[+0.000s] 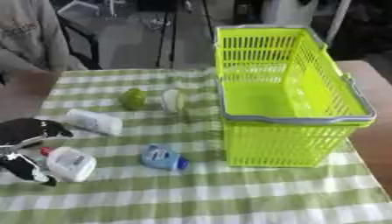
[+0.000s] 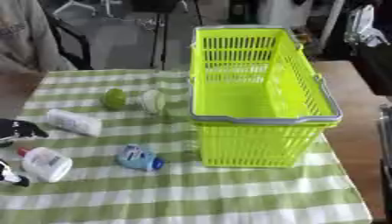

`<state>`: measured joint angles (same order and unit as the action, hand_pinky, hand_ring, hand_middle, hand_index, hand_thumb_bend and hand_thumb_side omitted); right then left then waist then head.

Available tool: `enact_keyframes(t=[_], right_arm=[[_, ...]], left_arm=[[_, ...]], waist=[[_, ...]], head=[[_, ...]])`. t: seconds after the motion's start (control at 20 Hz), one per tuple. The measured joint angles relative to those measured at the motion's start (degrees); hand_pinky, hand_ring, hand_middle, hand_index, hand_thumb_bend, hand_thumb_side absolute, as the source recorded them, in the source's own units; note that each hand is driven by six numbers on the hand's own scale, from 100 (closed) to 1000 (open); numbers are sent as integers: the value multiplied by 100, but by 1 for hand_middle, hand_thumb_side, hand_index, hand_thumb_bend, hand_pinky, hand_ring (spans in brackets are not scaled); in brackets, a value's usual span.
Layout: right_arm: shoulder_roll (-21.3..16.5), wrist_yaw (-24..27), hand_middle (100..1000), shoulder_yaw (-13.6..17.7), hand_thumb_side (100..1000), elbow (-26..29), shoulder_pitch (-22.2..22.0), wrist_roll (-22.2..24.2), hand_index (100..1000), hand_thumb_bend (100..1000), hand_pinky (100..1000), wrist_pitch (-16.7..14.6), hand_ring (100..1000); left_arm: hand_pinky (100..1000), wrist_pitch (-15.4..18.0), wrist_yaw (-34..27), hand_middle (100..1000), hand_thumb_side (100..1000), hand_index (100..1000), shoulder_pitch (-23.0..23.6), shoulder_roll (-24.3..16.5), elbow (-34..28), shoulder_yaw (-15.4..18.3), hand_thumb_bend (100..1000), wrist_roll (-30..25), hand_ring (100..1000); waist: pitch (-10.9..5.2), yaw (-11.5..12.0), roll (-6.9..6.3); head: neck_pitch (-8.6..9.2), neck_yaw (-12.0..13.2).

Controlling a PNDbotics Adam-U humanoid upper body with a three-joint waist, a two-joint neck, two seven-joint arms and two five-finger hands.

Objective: Pick up objects on the table and place them in the box.

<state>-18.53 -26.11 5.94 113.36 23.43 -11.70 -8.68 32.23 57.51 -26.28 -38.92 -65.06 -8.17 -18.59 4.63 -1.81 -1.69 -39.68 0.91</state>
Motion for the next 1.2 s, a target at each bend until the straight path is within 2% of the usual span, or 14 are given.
enact_keyframes(t=[0.45, 0.95, 1.2], right_arm=[[1, 22, 657, -4, 544, 0, 24, 21, 806, 100, 591, -18, 580], [1, 47, 655, -37, 546, 0, 44, 27, 805, 100, 590, -21, 579], [1, 53, 654, -39, 546, 0, 77, 29, 805, 100, 590, -20, 579]], left_arm=[[719, 180, -18, 770, 380, 902, -207, 190, 426, 3, 857, -222, 765], [729, 183, 4, 774, 372, 901, -329, 221, 535, 21, 835, -106, 778], [726, 134, -1, 761, 367, 898, -362, 273, 702, 20, 811, -563, 769]], waist=[[36, -59, 0], [114, -134, -18], [147, -179, -31]], head=[[0, 21], [2, 54], [3, 59]])
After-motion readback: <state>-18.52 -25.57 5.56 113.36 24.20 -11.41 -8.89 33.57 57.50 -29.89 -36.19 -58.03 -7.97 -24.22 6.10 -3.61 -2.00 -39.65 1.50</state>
